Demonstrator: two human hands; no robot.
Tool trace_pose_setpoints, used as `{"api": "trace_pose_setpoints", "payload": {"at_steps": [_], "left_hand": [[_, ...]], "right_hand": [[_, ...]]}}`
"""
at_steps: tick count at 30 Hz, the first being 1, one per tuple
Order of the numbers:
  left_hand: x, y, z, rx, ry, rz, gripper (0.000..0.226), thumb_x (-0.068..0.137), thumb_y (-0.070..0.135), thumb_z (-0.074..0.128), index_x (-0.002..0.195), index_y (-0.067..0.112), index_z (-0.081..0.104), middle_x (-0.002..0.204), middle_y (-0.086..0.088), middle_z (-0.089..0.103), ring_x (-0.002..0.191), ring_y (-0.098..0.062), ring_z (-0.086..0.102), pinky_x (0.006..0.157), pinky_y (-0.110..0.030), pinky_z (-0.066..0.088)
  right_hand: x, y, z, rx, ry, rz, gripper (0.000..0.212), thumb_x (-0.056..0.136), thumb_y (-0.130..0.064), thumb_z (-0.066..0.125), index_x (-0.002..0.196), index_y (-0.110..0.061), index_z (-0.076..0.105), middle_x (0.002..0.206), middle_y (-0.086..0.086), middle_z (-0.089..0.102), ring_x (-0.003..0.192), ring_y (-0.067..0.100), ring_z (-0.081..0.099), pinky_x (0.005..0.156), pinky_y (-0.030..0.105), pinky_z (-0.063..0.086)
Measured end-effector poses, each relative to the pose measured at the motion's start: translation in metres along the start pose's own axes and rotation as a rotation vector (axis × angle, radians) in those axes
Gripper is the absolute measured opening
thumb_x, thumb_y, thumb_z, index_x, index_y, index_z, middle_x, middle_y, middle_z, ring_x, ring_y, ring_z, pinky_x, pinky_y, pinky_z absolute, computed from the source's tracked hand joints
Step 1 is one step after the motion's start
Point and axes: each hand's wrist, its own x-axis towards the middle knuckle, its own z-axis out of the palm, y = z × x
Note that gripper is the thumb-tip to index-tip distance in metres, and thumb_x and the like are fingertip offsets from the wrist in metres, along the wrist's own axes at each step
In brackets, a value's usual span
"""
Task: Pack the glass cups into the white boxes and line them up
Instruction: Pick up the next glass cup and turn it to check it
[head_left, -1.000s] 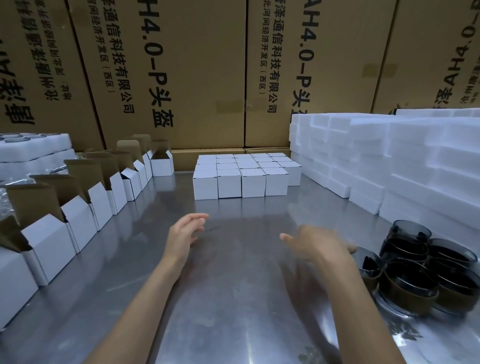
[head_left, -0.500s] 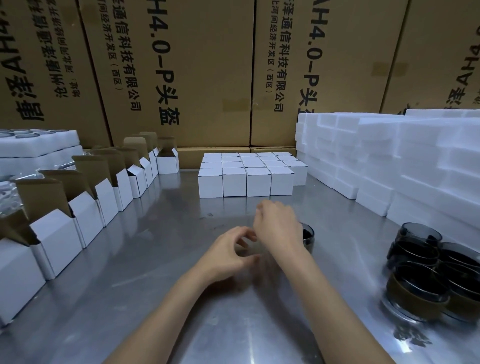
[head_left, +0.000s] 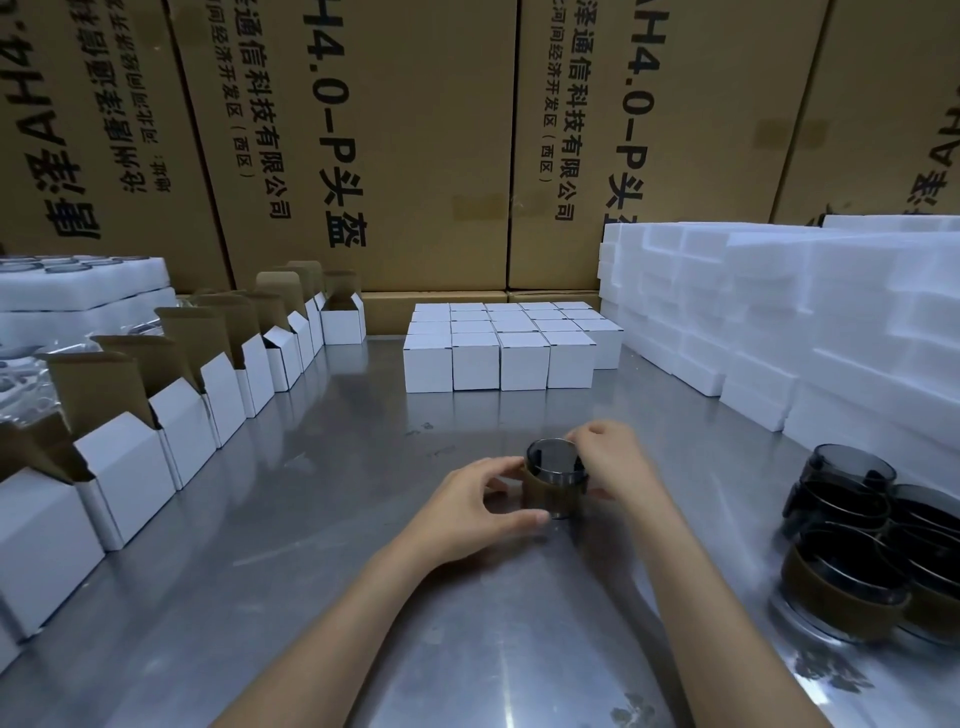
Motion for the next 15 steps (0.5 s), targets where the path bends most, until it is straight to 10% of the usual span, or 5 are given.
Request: {"api": "trace_pose_setpoints", "payload": {"at_steps": [7,15], "left_hand": [[0.002,-0.008,-0.012,0.012,0.174,-0.061,0.054,0.068,0.039,0.083,0.115,0.038,0.056,0.104,0.008,0.055,0.088,-0.003,0.056,0.071,-0.004,0.04],[0.007,-0.02,-0.022,-0.066,0.276,-0.222,0.058,0.065,0.038,0.085,0.107,0.021,0.048,0.111,0.005,0.064,0.103,-0.012,0.062,0.09,-0.029,0.049]], "right_hand": [[-0.006,-0.002,0.032,0.434,-0.135,-0.119,0.021,0.098,-0.027,0.046,0.089,-0.023,0.065,0.087,-0.003,0.068,0.078,0.011,0.061,0.053,0.022,0.045],[-0.013,0.0,0.037,0.373,-0.424,-0.304,0.034,0.088,-0.003,0.055,0.109,-0.03,0.057,0.1,-0.021,0.063,0.083,-0.013,0.059,0.064,0.011,0.048]]}}
